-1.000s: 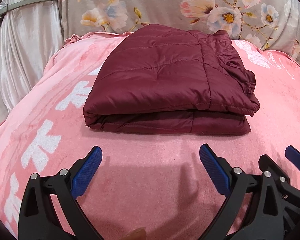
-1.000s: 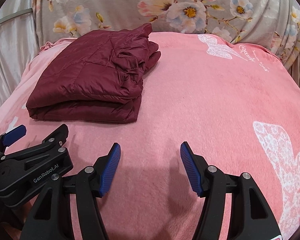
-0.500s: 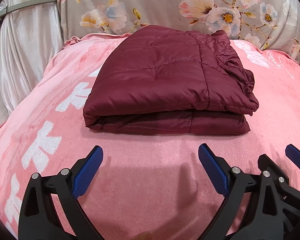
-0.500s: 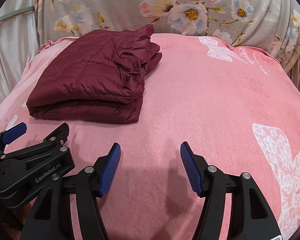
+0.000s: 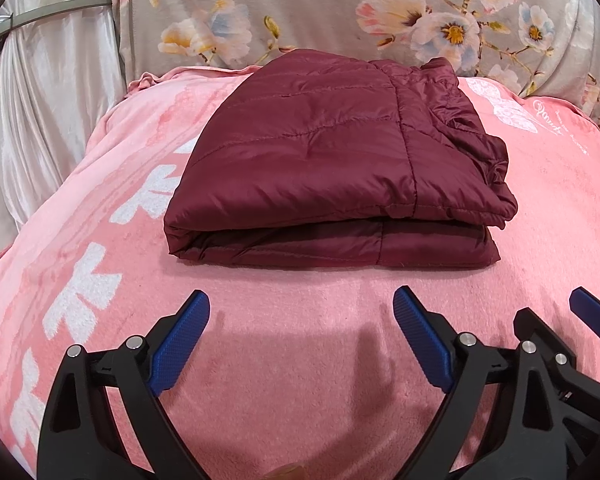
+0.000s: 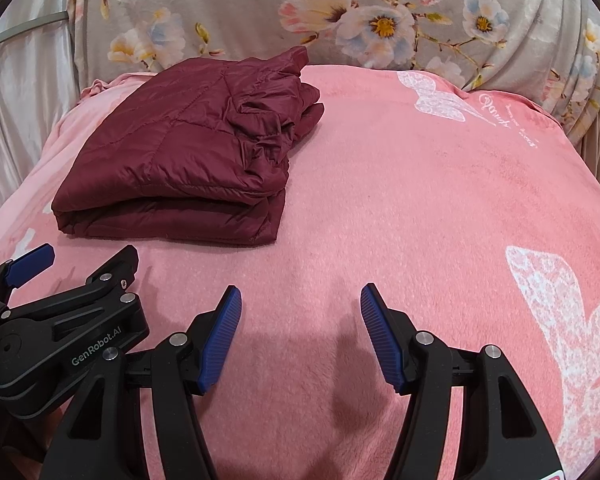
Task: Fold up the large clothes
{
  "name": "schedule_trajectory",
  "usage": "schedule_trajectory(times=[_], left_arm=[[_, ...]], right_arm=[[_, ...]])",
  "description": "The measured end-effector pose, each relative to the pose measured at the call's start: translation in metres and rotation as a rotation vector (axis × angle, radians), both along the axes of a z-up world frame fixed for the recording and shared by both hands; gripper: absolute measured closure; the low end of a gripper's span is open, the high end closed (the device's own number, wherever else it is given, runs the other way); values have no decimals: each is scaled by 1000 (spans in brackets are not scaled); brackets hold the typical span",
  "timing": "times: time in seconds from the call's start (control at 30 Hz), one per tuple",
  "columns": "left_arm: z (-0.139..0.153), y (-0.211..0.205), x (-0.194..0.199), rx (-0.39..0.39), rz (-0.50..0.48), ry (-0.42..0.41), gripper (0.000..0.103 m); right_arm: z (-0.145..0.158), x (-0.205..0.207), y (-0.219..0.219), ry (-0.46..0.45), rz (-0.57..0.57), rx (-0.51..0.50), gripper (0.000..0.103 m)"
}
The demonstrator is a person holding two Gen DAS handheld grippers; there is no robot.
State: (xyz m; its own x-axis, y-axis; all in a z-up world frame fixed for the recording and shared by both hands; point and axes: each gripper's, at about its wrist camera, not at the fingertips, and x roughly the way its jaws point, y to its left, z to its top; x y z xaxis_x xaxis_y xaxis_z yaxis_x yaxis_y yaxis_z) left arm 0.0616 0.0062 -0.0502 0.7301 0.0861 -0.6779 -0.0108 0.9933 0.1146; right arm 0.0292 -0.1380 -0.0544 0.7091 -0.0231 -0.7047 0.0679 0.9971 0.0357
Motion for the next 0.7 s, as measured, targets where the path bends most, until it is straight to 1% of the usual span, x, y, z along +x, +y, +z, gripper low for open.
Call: schedule_trajectory(times=[0.7], left_arm=[[2, 1, 0, 2, -2, -8, 13]], right_arm=[[-1, 0, -2, 0, 3, -1, 42]])
